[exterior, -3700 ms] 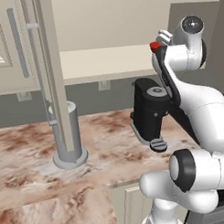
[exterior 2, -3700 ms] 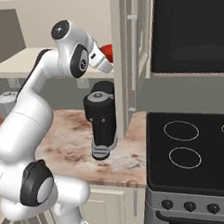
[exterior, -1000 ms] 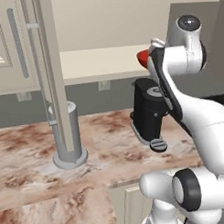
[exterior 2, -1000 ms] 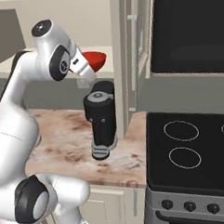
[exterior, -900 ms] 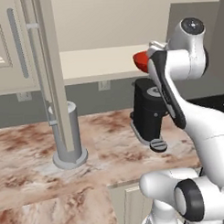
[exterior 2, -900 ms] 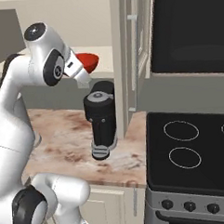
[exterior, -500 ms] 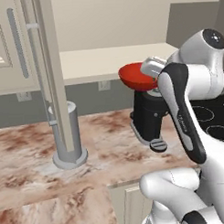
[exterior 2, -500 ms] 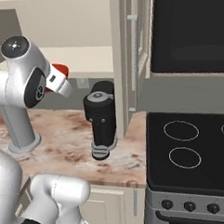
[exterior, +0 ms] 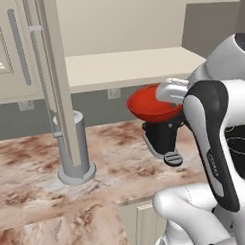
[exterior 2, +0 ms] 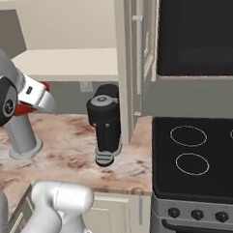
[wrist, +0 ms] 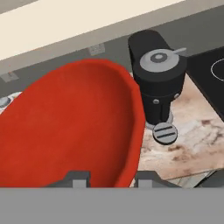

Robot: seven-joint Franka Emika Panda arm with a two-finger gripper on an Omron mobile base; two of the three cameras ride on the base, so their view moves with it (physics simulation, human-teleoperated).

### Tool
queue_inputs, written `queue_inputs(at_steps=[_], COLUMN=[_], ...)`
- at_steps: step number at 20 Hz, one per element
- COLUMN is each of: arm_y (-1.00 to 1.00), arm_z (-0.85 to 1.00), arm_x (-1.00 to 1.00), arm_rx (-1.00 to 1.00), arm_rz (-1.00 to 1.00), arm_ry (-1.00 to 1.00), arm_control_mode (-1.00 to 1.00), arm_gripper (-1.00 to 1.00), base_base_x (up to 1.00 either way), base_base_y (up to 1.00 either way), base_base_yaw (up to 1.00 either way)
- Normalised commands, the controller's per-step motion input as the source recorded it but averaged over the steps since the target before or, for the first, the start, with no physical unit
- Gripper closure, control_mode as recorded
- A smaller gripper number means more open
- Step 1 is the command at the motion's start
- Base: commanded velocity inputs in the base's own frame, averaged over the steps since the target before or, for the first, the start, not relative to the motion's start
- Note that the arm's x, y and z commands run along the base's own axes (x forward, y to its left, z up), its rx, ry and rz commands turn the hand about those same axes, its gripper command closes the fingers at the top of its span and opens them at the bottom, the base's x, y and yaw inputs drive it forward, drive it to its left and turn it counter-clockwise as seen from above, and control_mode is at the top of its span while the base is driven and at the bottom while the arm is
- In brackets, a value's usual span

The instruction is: Take the smaller bowl and place it next to the appetizer plate on the dining counter , and place the larger bowl next to the plate with cooked food.

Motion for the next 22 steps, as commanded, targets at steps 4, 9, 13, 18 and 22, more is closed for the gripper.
queue_inputs(at_steps=[4,9,13,18,22], arm_y=[-0.06,-0.01,0.0,0.0,0.0], arm_z=[0.11,0.0,0.0,0.0,0.0], arm_x=[-0.77,-0.13,0.0,0.0,0.0], arm_rx=[-0.07,-0.01,0.0,0.0,0.0], arm_rz=[0.06,0.01,0.0,0.0,0.0], arm_ry=[0.13,0.02,0.0,0.0,0.0], arm_control_mode=[-1.0,1.0,1.0,1.0,1.0], arm_gripper=[1.0,1.0,1.0,1.0,1.0], base_base_x=[0.0,-0.16,-0.22,-0.64,-0.69], base_base_y=[0.0,-0.08,-0.3,-0.38,-0.03], base_base_yaw=[0.0,0.04,0.04,0.01,0.0])
